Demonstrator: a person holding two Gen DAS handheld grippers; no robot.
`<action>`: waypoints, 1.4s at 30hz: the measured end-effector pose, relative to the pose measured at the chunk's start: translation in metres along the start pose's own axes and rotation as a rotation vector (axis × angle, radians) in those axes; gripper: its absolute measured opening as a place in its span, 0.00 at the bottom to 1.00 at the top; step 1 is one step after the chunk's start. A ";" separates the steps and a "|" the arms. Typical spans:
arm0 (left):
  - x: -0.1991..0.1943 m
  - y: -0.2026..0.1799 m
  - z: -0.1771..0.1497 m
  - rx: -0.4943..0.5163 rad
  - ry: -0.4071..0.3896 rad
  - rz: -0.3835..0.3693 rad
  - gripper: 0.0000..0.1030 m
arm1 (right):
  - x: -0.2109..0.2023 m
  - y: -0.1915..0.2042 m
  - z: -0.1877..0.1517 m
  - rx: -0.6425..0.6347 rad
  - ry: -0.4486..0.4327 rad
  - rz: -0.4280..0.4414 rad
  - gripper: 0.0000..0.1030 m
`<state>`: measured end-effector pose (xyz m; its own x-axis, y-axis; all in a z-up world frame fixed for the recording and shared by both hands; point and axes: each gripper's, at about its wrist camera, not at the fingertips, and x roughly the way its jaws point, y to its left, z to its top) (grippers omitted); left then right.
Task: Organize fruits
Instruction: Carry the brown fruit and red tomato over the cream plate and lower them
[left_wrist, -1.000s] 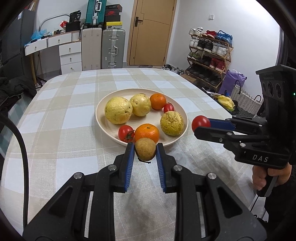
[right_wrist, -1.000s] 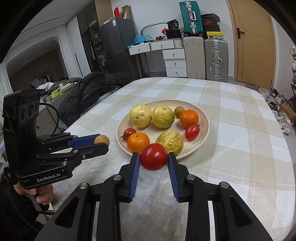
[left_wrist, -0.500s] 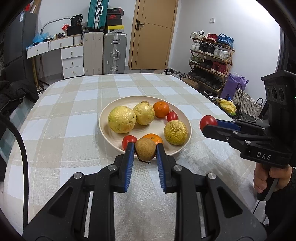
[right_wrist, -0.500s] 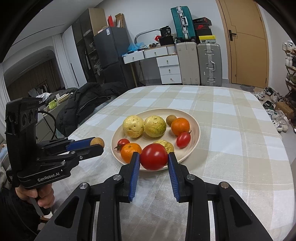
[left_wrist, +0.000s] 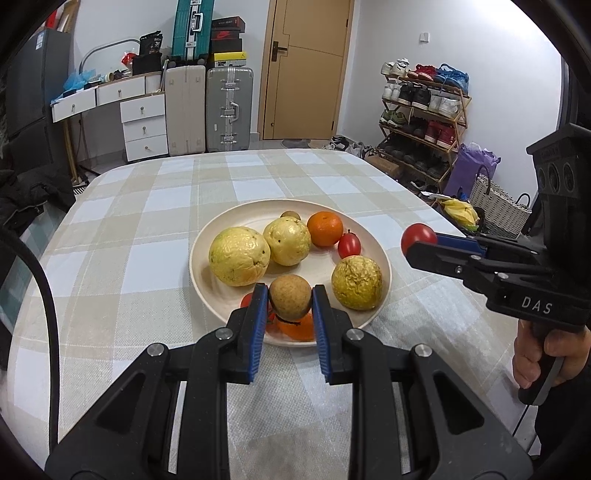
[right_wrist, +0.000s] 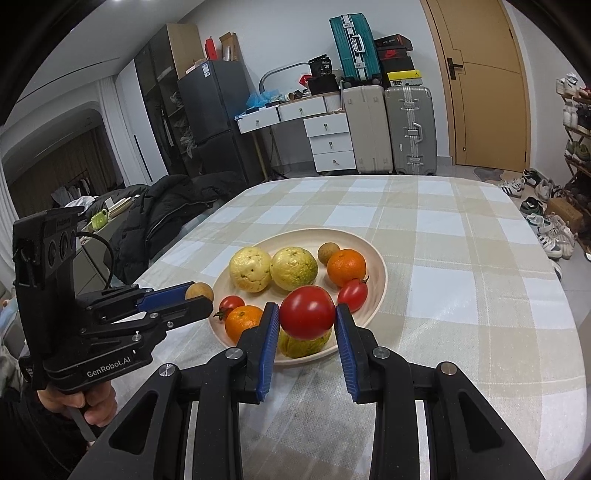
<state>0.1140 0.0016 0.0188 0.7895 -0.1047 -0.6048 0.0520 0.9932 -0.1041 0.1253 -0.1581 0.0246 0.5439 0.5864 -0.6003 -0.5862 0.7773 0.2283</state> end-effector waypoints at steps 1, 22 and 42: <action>0.002 -0.001 0.001 0.000 0.000 0.001 0.21 | 0.001 0.000 0.000 0.002 0.002 0.003 0.30; 0.028 0.001 0.012 0.000 0.007 0.017 0.21 | 0.026 0.008 0.015 -0.002 0.024 0.010 0.30; 0.057 -0.002 0.016 0.028 0.036 0.025 0.21 | 0.053 0.000 0.021 0.025 0.059 -0.014 0.30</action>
<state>0.1690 -0.0052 -0.0029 0.7682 -0.0815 -0.6350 0.0506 0.9965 -0.0667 0.1672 -0.1225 0.0092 0.5154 0.5614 -0.6475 -0.5634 0.7913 0.2377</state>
